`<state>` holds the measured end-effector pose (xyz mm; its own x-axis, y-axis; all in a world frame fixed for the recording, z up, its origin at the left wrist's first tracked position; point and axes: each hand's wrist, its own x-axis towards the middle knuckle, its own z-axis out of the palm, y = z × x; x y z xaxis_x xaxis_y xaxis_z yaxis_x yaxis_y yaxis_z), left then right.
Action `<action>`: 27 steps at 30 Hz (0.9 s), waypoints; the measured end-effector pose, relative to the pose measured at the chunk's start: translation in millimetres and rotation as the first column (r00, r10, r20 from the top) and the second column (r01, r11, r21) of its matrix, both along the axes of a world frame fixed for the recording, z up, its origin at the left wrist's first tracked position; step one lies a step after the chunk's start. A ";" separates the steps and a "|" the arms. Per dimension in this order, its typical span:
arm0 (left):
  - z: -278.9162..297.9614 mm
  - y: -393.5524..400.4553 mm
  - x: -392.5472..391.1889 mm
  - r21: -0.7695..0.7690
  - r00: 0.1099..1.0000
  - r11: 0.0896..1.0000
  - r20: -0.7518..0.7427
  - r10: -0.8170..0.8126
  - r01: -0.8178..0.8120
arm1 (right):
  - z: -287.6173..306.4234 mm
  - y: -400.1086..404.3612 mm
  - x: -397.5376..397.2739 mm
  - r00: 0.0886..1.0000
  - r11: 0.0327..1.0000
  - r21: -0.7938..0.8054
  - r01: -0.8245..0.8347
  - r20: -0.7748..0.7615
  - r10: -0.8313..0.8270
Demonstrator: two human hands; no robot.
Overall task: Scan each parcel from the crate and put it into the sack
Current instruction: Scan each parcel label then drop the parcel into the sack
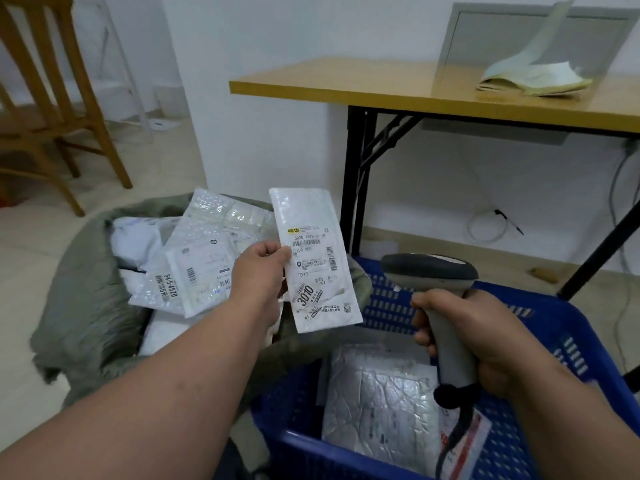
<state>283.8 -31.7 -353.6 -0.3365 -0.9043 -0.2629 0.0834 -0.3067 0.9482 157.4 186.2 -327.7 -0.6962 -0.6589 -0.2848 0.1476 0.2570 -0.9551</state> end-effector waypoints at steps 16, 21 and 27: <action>-20.2 -67.5 40.2 0.263 0.972 0.937 0.030 0.232 -0.232 | -19.5 -59.0 21.8 0.997 0.995 0.063 -0.081 0.016 0.080; -18.4 -52.4 30.4 -0.097 0.968 0.987 0.203 0.148 -0.131 | -12.7 -46.1 12.7 1.000 0.997 0.075 -0.023 -0.002 0.023; -9.5 -11.0 0.9 -0.439 0.947 0.892 0.319 0.046 0.104 | -19.0 -16.8 -16.1 0.992 0.986 0.119 0.114 -0.060 -0.107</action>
<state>284.7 -42.7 -363.1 -0.3326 -0.9406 0.0688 -0.2424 0.1558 0.9576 141.3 169.3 -346.7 -0.7794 -0.5396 -0.3184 0.1310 0.3565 -0.9250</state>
